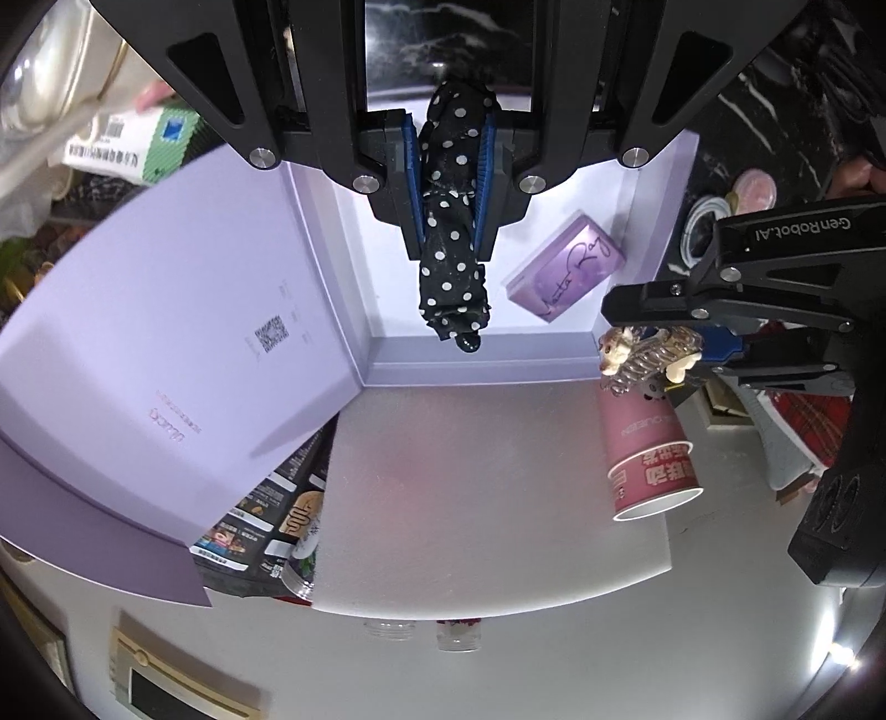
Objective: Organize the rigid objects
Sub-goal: 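Carry the beige clip and polka-dot hair tie over the lavender gift box with both grippers, then open both grippers to drop the clip and hair tie into the gift box, then withdraw both tools from the gift box back toward the remaining items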
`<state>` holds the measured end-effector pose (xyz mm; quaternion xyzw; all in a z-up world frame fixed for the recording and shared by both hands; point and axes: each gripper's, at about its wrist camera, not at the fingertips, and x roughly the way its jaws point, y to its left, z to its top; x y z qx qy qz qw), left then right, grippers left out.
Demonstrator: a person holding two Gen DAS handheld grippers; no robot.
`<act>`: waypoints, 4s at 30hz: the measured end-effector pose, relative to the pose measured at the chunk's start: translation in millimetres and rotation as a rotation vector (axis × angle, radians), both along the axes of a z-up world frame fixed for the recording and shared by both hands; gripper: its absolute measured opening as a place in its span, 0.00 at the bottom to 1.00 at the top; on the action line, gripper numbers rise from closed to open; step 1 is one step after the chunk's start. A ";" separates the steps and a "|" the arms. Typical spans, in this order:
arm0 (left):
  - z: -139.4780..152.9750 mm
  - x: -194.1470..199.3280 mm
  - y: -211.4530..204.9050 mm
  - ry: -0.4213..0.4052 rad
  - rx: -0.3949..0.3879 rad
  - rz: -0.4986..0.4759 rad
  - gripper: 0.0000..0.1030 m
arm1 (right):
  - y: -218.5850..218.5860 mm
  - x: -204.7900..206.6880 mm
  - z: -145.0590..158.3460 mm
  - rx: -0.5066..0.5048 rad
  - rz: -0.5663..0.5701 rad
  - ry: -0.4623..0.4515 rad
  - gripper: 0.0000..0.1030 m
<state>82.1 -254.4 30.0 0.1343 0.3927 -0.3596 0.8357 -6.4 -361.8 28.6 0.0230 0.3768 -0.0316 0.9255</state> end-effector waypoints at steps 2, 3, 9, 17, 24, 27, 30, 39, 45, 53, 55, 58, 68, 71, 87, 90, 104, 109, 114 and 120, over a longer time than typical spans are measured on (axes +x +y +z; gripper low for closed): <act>-3.0 6.0 -2.4 0.004 0.005 0.003 0.31 | -2.9 6.9 -2.7 0.001 -0.004 0.005 0.16; -4.3 8.5 -3.4 0.005 0.006 0.003 0.31 | -5.0 11.3 -4.0 0.000 -0.005 0.007 0.16; -16.6 24.4 -10.4 0.018 0.038 -0.005 0.31 | -11.6 31.4 -10.4 -0.008 -0.012 0.023 0.16; -41.9 37.0 -17.0 0.022 0.105 0.010 0.31 | -11.5 50.1 -28.0 -0.025 -0.016 0.057 0.16; -56.3 46.0 -20.2 0.028 0.142 0.028 0.31 | -9.5 57.8 -45.2 -0.010 -0.003 0.086 0.16; -60.9 48.1 -23.6 0.026 0.155 0.031 0.31 | -9.7 59.0 -49.5 -0.006 -0.001 0.094 0.16; -66.2 49.5 -29.4 0.013 0.182 0.035 0.31 | -10.1 59.4 -54.3 -0.004 -0.002 0.100 0.16; -81.6 57.3 -42.7 0.055 0.221 0.032 0.31 | -8.3 58.3 -65.8 0.014 0.002 0.129 0.17; -82.9 54.3 -53.6 0.040 0.240 0.025 0.31 | -10.3 56.6 -64.2 0.001 -0.013 0.131 0.28; -85.0 48.4 -58.6 0.054 0.256 0.017 0.31 | -19.0 49.2 -50.6 -0.014 -0.061 0.098 0.40; -81.5 45.1 -54.7 0.049 0.259 0.018 0.31 | -24.7 41.6 -47.4 -0.034 -0.083 0.092 0.40; -80.6 45.0 -56.6 0.048 0.258 0.023 0.31 | -28.1 35.4 -41.0 -0.028 -0.104 0.080 0.45; -61.7 34.4 -50.7 0.029 0.210 0.014 0.79 | -21.0 22.6 -21.7 -0.047 -0.127 0.040 0.45; -54.1 30.3 -47.8 0.015 0.207 0.017 0.79 | -20.1 16.5 -15.5 -0.045 -0.130 0.024 0.47; -5.2 -8.6 -10.4 -0.049 0.141 0.057 0.80 | -4.6 -15.7 9.2 -0.065 -0.118 -0.040 0.56; 4.4 -18.6 -0.5 -0.067 0.123 0.065 0.80 | -0.3 -23.7 15.1 -0.060 -0.114 -0.051 0.65; 20.6 -50.6 33.8 -0.106 0.069 0.113 0.98 | 12.2 -57.6 28.3 -0.074 -0.132 -0.074 0.80; 22.9 -65.4 44.5 -0.127 0.064 0.122 0.98 | 17.1 -69.6 29.3 -0.059 -0.133 -0.078 0.80; 23.1 -80.9 56.6 -0.142 0.066 0.130 0.98 | 26.1 -80.9 28.4 -0.054 -0.130 -0.079 0.80; 24.4 -102.7 70.8 -0.184 0.044 0.128 0.98 | 40.6 -95.0 27.0 -0.042 -0.113 -0.086 0.80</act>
